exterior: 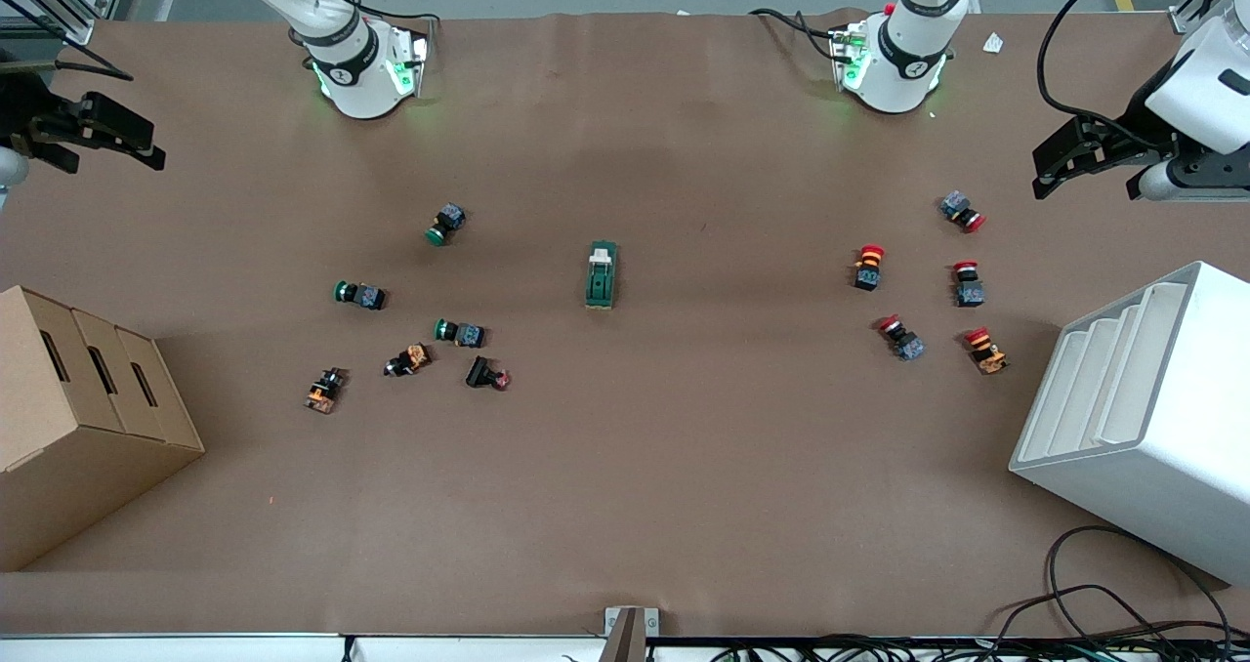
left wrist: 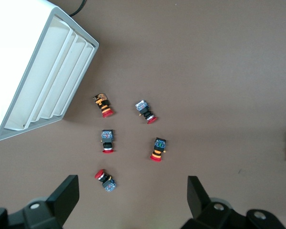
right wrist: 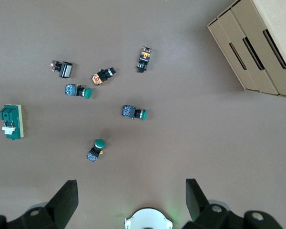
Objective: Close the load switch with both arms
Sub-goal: 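Lower the left gripper onto the green switch base and hold it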
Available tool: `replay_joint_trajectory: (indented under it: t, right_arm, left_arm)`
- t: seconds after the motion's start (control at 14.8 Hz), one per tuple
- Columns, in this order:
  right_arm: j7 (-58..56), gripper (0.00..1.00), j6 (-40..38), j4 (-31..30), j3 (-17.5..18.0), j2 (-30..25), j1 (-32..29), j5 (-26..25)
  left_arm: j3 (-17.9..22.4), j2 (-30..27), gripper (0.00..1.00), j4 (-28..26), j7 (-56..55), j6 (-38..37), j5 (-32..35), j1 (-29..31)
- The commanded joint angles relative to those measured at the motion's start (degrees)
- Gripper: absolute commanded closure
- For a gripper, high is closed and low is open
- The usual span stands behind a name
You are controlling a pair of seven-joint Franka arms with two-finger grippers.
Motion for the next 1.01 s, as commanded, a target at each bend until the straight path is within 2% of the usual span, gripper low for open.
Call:
replay_joint_trajectory:
  t: [0.0,0.13,0.27,0.4,0.54,0.67,0.88,0.94]
  right_arm:
    - [-0.27,0.00,1.22,-2.87,0.25,-2.39,-0.57,1.11]
    - [-0.27,0.00,1.48,-2.96,0.25,-2.48,-0.57,1.11]
    - [-0.27,0.00,1.74,-2.87,0.43,-2.48,-0.39,1.11]
    - [-0.27,0.00,2.10,-2.17,0.43,-2.30,-0.39,1.02]
    - [-0.27,0.00,2.10,-1.47,0.43,-2.13,-0.39,0.93]
    - [-0.27,0.00,1.48,0.46,0.43,-1.69,-0.39,0.93]
    - [-0.09,0.00,1.57,0.82,0.52,-1.51,-0.21,0.58]
    - [-0.09,0.00,1.83,0.73,0.52,-1.34,-0.30,0.41]
  left_arm:
    - [-0.50,0.78,0.00,1.50,0.05,-1.05,1.01,-0.64]
    - [-2.25,2.27,0.00,1.85,-1.08,-0.88,1.88,-1.35]
    - [-5.33,5.95,0.00,5.17,-3.28,-0.79,3.81,-3.45]
    - [-7.53,8.51,0.00,6.16,-8.36,-0.79,6.80,-7.48]
    - [-7.89,11.40,0.00,6.16,-15.73,-0.09,6.99,-12.13]
    - [-7.98,12.99,0.00,6.16,-22.51,2.98,7.25,-17.76]
    - [-7.98,17.64,0.00,6.07,-35.33,13.07,7.77,-24.70]
    - [-7.98,19.14,0.00,6.07,-39.46,15.54,10.04,-28.12]
